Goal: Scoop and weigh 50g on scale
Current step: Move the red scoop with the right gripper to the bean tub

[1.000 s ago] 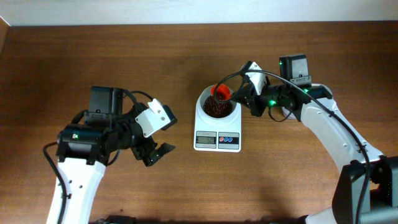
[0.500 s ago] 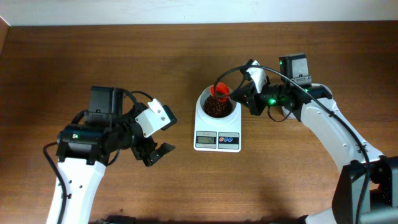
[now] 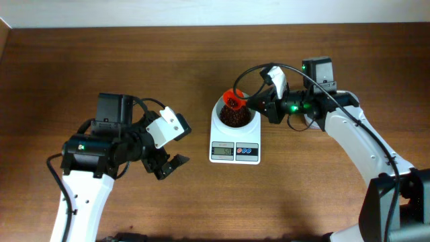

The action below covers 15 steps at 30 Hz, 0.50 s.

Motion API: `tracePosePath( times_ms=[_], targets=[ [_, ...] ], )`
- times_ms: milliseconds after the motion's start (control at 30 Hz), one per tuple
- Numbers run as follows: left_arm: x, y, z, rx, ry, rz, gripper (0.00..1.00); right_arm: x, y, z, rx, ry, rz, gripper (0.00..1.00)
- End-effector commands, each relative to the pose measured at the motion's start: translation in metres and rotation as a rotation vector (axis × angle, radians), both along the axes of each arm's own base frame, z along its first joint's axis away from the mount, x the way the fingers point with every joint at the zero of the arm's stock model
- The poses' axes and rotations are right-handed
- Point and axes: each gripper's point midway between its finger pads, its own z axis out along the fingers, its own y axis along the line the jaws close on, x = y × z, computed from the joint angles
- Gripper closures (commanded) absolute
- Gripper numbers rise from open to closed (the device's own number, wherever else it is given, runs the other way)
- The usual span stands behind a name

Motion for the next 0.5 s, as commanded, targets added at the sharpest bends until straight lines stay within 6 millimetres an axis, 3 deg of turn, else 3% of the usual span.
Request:
tracePosePath(
  times_ms=[0,333,467],
  targets=[
    [0.004,0.001,0.006,-0.006,-0.015,0.008,0.01,-0.002,0.006,-0.002,0.041,0.068,-0.006,0.96],
    [0.003,0.001,0.006,-0.007,-0.015,0.008,0.01,0.003,0.008,0.005,0.081,0.098,-0.032,0.96],
    [0.004,0.001,0.006,-0.007,-0.015,0.008,0.01,0.001,0.004,0.017,0.147,0.095,0.001,0.96]
  ],
)
